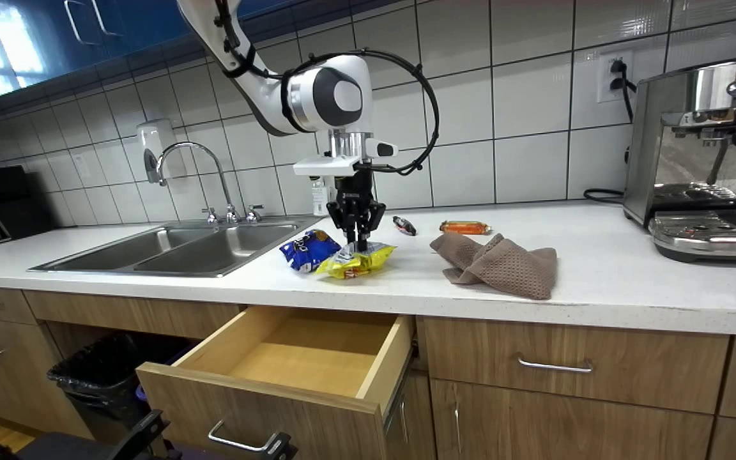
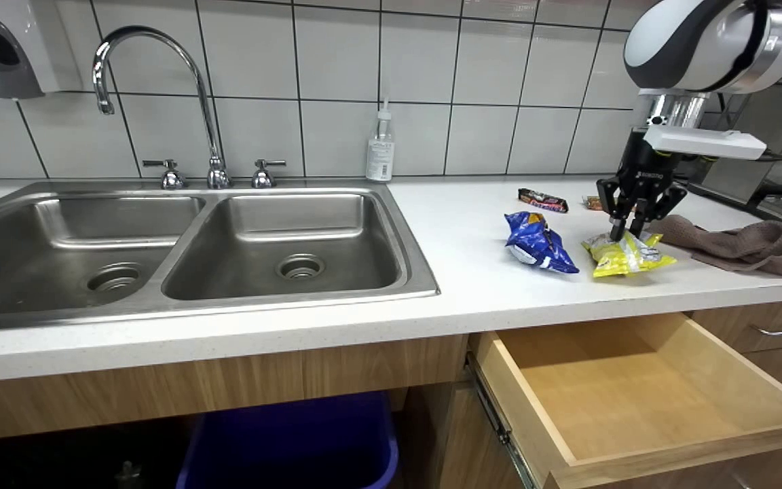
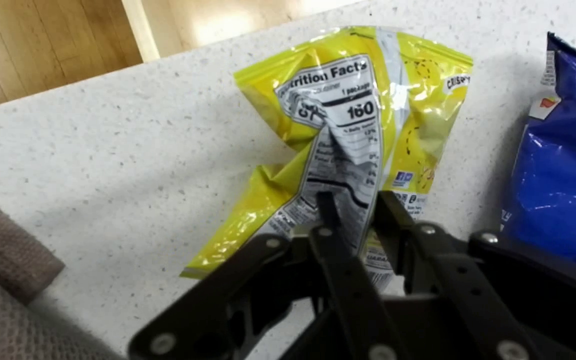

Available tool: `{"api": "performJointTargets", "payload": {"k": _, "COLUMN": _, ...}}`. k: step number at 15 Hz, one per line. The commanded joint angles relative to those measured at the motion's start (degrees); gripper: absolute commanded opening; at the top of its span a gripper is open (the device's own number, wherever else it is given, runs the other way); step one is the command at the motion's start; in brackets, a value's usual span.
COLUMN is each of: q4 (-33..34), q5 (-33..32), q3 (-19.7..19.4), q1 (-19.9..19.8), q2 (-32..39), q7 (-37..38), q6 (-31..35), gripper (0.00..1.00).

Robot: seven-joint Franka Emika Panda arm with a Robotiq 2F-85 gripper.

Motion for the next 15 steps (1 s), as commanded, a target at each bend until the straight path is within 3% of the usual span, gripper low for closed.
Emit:
{"api": "performJointTargets", "payload": {"k": 1, "q4": 1.2, "q5": 0.3, "q3": 1.3, "q1": -1.2, "q2": 0.1, "q7": 1.1, "q6": -1.8, "gripper": 0.0}}
{"api": "performJointTargets", "payload": {"k": 9, "q4": -1.6, "q5": 0.8, "q3": 1.3, "q1": -1.5, "q2": -2.9, "q7": 0.5, "q6": -1.0, "gripper": 0.0}}
{"api": "performJointTargets", "payload": {"k": 15, "q4": -7.4, "q5": 1.0, "q3": 1.2, "q1": -1.3, "q2": -8.3, "q7": 0.4, "q6": 0.4, "gripper": 0.0}}
